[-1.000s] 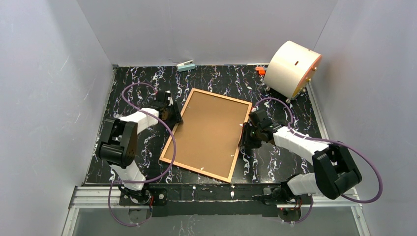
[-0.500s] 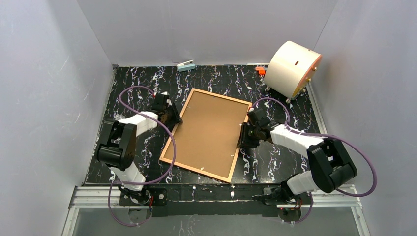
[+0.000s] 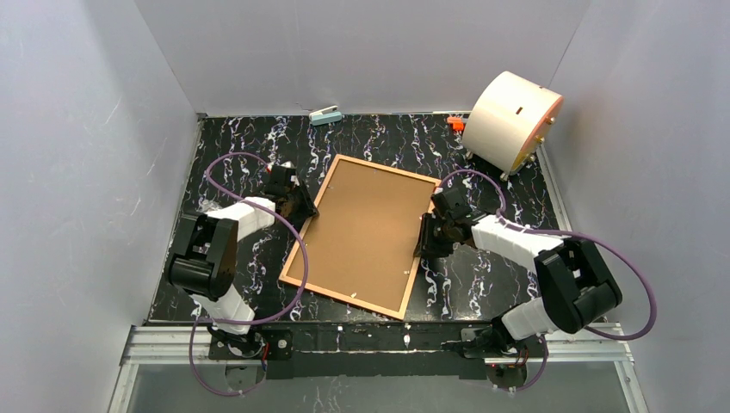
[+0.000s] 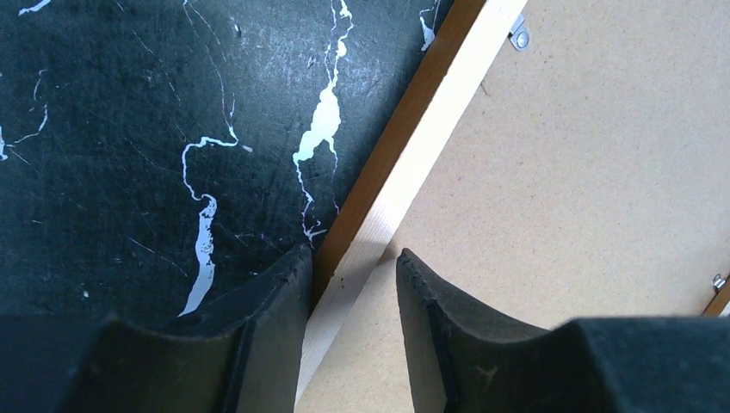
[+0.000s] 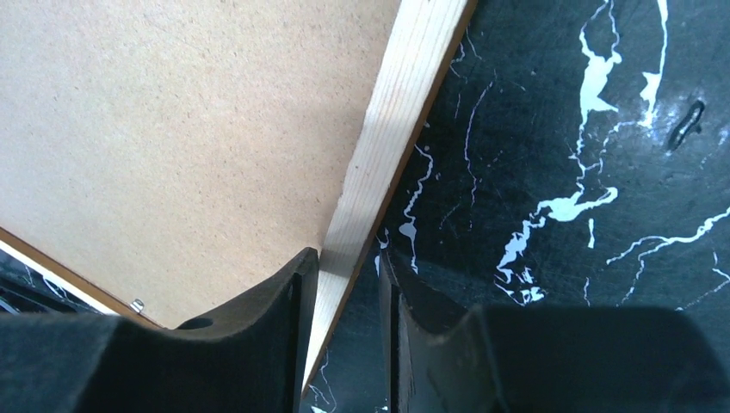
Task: Put the photo into the frame
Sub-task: Adjust the photo frame at the center of the board.
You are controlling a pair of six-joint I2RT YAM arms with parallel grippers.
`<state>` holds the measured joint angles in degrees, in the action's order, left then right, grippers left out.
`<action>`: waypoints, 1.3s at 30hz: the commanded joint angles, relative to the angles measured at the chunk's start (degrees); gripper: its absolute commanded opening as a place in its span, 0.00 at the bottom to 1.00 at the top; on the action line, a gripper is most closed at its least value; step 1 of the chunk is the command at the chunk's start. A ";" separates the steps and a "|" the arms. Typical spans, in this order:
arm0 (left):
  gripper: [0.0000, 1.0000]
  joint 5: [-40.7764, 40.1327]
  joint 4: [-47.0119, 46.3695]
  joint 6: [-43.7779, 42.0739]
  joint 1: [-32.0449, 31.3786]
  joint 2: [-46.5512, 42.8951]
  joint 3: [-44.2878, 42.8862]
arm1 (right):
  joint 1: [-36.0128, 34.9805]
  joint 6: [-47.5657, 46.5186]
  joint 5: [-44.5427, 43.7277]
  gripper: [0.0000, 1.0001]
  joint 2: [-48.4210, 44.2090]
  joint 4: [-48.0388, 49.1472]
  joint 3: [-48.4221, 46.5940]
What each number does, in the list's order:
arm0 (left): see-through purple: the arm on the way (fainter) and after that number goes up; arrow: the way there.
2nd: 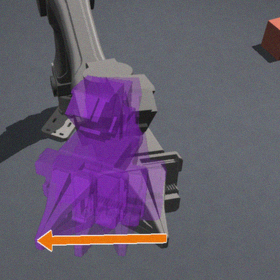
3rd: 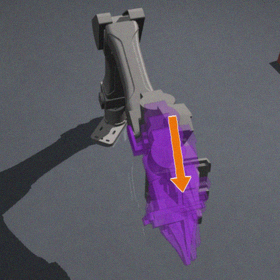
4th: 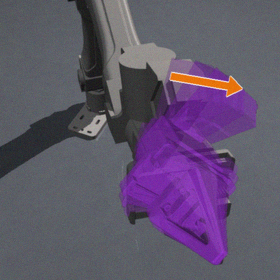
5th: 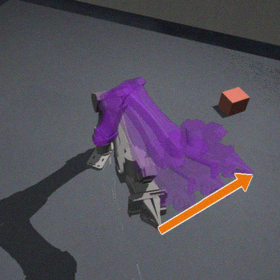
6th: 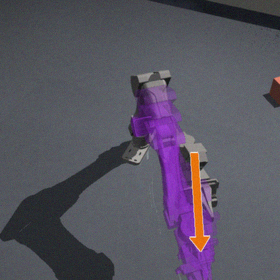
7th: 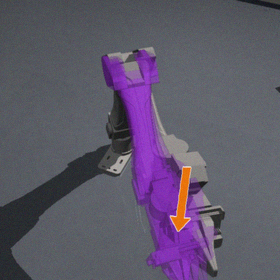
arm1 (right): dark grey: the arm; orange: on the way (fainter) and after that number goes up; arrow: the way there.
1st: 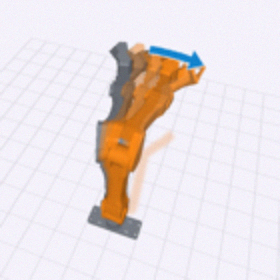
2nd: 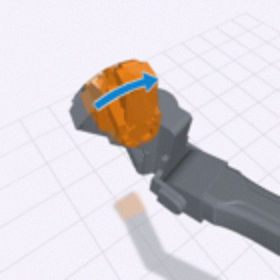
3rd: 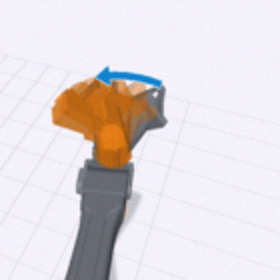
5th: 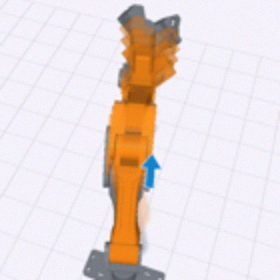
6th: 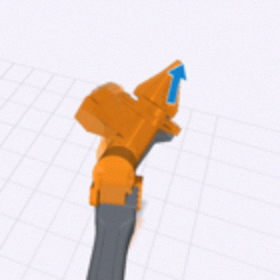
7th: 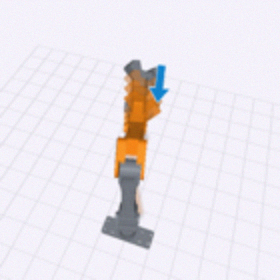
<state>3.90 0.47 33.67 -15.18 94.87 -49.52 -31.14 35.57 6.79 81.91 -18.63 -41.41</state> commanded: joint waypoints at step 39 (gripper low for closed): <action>0.59 -4.80 13.34 10.35 -1.52 -32.12 13.70 | -13.01 4.51 -16.67 0.62 19.42 -18.24 -41.76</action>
<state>5.87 5.04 43.72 -16.62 67.51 -34.41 -36.49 37.12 -5.85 95.42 -35.46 -73.97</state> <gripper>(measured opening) 0.563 0.598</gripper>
